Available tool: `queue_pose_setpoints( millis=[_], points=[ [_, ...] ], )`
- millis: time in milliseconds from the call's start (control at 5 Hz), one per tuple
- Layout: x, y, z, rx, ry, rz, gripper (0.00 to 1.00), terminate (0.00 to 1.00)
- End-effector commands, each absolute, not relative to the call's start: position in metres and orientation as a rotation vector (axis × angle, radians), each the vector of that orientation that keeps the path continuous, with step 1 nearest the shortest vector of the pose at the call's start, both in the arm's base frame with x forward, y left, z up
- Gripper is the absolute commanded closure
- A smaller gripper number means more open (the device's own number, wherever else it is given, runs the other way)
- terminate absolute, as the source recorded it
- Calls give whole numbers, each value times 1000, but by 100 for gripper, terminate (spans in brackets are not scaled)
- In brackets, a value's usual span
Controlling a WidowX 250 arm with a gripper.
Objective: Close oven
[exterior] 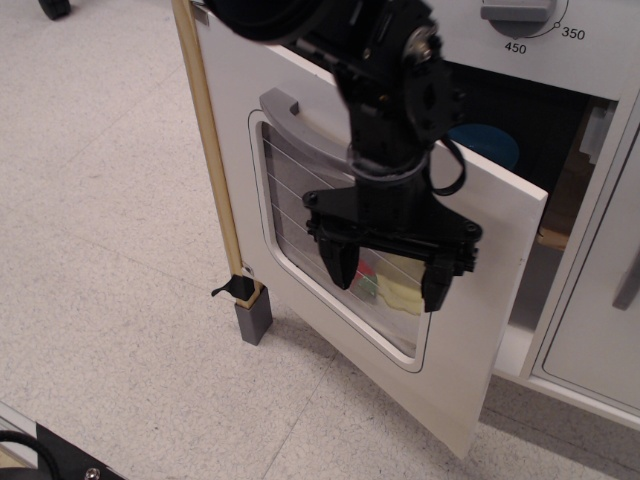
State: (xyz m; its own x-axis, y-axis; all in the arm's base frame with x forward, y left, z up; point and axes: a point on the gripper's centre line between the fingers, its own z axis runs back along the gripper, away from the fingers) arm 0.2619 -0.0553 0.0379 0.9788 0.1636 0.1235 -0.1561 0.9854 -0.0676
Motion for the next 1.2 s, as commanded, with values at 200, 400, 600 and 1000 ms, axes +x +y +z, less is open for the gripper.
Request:
queue_pose_setpoints(
  millis=[200, 400, 600, 1000],
  points=[
    [319, -65, 37, -108, -205, 189, 0, 0],
    [336, -69, 37, -119, -245, 183, 0, 0],
    [353, -70, 36, -118, -281, 179, 0, 0],
    [379, -64, 33, -99, -329, 191, 0, 0]
  ],
)
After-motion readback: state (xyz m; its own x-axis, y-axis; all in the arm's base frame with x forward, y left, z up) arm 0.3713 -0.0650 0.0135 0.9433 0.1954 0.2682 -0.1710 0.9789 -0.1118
